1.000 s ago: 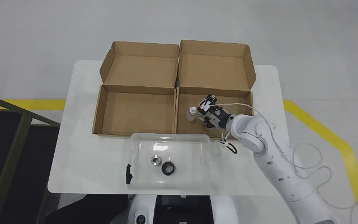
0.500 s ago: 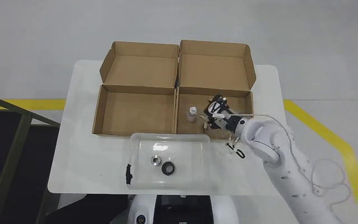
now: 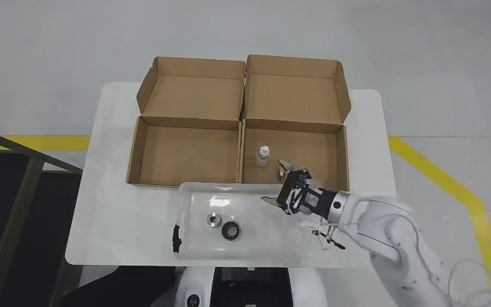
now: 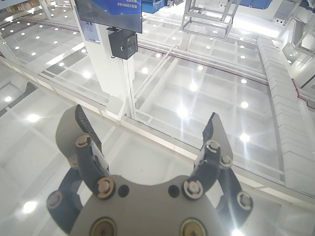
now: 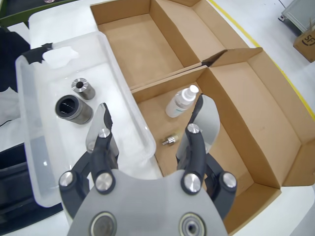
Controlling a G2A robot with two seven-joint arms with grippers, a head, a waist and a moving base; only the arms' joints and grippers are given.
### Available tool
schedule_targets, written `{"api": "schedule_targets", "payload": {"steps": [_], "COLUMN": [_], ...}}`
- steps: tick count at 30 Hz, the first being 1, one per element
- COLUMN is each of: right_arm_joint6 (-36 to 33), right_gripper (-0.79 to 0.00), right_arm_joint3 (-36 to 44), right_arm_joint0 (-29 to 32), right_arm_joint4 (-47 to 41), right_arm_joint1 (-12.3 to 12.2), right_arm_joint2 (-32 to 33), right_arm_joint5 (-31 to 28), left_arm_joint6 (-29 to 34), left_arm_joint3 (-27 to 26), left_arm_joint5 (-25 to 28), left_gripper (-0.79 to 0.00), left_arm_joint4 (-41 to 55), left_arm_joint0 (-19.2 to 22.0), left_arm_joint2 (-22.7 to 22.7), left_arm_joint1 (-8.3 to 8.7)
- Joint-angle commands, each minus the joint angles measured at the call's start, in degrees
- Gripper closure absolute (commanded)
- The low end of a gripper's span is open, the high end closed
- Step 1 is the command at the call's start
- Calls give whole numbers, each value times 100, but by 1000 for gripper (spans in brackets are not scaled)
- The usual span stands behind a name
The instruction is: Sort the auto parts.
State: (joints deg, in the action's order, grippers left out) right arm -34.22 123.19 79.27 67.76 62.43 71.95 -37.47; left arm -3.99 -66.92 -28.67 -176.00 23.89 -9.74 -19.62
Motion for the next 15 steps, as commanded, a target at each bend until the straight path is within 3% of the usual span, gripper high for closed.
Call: {"api": "schedule_targets", "payload": {"steps": [1, 15], "right_arm_joint6": [28, 122], "right_gripper": [-591, -650], "right_arm_joint3": [111, 214], "right_arm_joint0": [129, 264], "right_arm_joint4": [78, 1016], "right_arm_joint1": [-18, -38], "right_arm_joint2": [-17, -901], "right_arm_joint5": [-98, -586], "left_arm_joint6": [0, 0], "left_arm_joint3": [0, 0], "left_arm_joint5": [0, 0], "left_gripper": [-785, -785], "left_arm_joint4": [0, 0], "left_arm_joint0": [0, 0], "left_arm_joint2": [0, 0], "left_arm_joint1": [0, 0]}}
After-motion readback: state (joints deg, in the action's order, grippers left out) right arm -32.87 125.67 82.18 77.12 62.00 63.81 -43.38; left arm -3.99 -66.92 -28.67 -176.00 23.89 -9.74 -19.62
